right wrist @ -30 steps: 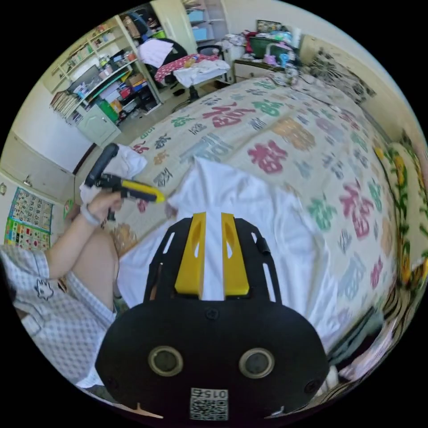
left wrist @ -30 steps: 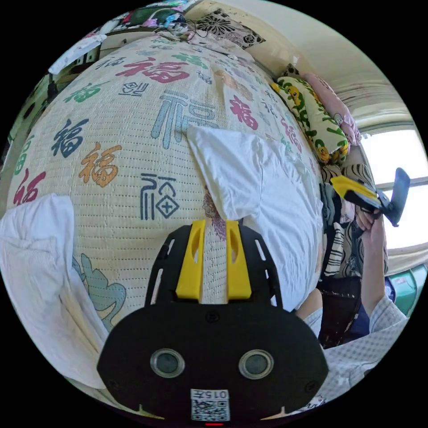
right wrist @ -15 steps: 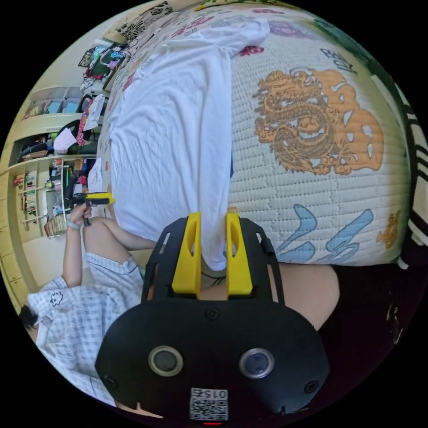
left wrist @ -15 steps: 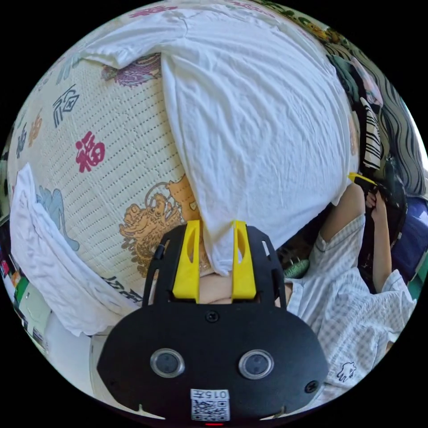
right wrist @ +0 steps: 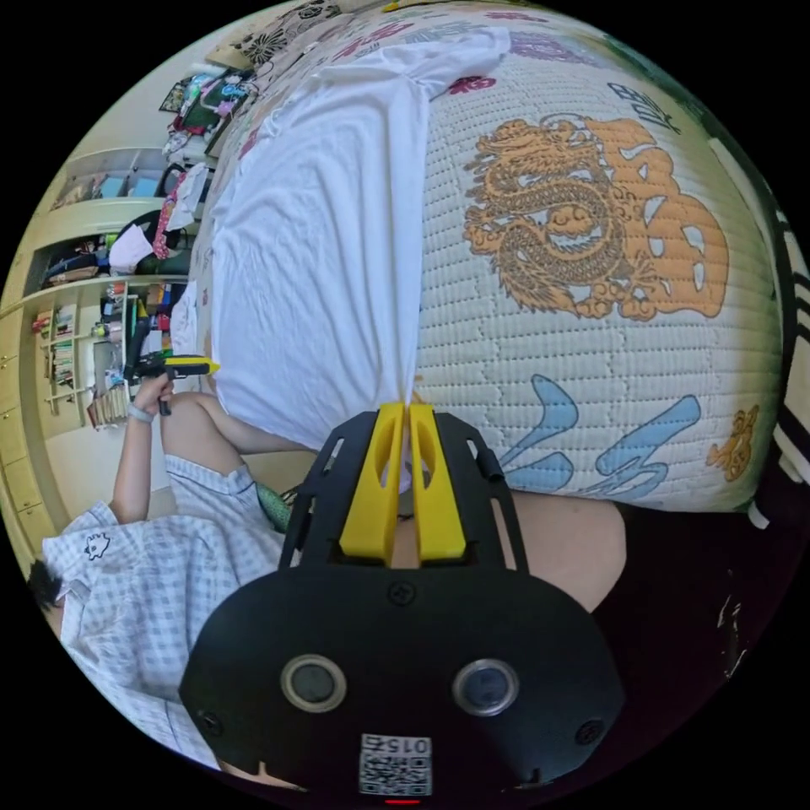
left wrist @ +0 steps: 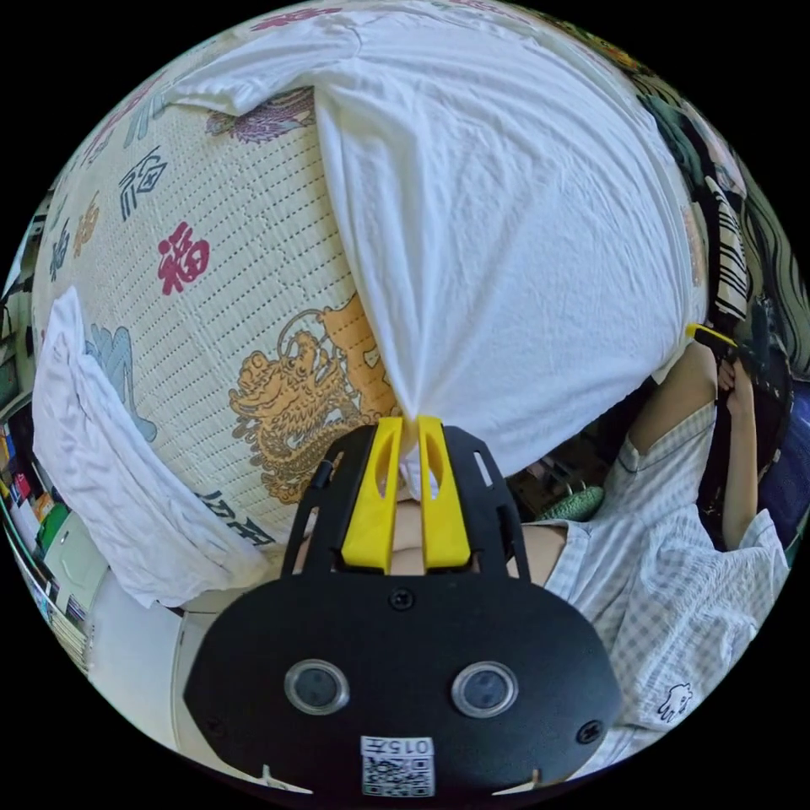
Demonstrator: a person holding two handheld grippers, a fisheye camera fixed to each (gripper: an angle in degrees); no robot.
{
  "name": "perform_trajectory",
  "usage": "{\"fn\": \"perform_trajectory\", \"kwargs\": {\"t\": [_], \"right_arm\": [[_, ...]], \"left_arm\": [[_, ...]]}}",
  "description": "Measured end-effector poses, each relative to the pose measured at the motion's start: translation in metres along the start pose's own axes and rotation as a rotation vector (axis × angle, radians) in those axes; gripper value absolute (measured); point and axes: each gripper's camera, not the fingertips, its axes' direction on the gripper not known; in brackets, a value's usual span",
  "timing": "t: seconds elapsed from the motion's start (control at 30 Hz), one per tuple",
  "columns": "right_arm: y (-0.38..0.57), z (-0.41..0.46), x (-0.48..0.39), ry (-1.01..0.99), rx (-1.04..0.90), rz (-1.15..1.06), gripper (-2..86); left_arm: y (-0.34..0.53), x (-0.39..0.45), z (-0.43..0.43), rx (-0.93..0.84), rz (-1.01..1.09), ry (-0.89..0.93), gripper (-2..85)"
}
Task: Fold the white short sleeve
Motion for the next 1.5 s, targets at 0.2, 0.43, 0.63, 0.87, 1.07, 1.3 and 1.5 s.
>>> {"fn": "perform_trajectory", "kwargs": {"t": [0.2, 0.43, 0.63, 0.87, 1.07, 1.3, 1.5], "right_arm": [[0.039, -0.038, -0.010, 0.043, 0.142, 0.011, 0.0], [0.075, -0.041, -0.104, 0.332, 0.308, -0.122, -0.4], [0.064, 0.016, -0.147, 0.310, 0.230, -0.133, -0.5], [0.064, 0.043, -0.141, 0.312, 0.175, -0.027, -0.5], [0.071, 0.041, -0.146, 0.361, 0.155, -0.072, -0.5], [0.089, 0.039, -0.133, 0.330, 0.229, -0.058, -0.7], [0.109, 0.025, -0.108, 0.223, 0.261, -0.110, -0.8]], "left_arm": [[0.015, 0.005, 0.013, 0.054, -0.089, -0.087, 6.9], [0.047, 0.071, 0.023, 0.395, -0.069, -0.077, 0.5], [0.023, 0.122, 0.097, 0.407, -0.060, -0.053, -0.8], [-0.016, 0.162, 0.158, 0.254, 0.056, -0.237, -0.8], [-0.035, 0.172, 0.182, 0.225, 0.146, -0.300, -0.8], [-0.051, 0.142, 0.196, 0.246, 0.056, -0.108, -0.7], [-0.061, 0.116, 0.198, 0.224, -0.020, 0.035, -0.7]]}}
